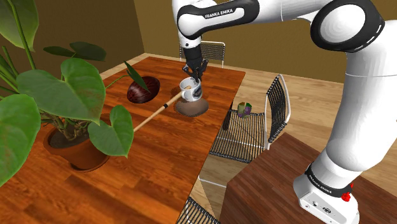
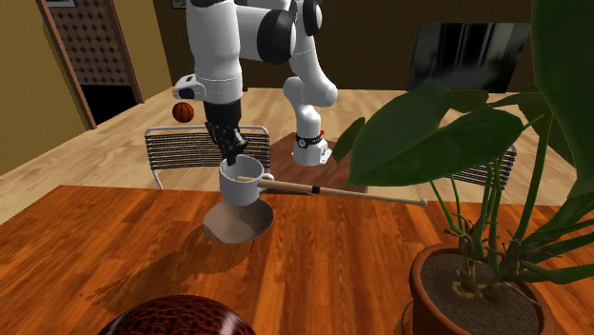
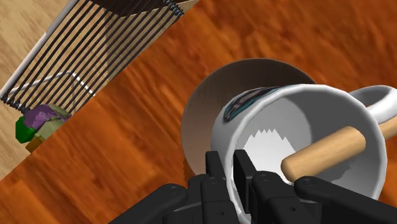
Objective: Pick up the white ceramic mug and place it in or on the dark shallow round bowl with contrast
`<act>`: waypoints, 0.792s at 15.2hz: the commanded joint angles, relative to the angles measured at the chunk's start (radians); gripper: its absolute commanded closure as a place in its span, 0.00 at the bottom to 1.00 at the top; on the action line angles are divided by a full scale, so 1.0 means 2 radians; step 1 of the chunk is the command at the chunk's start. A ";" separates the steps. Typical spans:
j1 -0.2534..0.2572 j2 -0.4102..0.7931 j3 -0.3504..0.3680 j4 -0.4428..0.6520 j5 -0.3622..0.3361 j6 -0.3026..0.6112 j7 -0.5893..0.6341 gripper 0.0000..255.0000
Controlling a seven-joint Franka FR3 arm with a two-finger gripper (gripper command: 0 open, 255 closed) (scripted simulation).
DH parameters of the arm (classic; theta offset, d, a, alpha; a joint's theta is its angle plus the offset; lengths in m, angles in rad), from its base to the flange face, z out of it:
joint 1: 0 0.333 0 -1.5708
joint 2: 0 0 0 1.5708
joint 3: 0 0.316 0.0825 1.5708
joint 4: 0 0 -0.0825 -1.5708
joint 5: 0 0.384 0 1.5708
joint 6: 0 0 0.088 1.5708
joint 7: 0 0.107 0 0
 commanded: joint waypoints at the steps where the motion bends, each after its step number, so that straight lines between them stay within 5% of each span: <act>1: -0.001 0.001 0.000 -0.011 -0.001 0.012 0.002 1.00; 12: -0.003 0.013 -0.003 -0.069 -0.008 0.080 0.013 1.00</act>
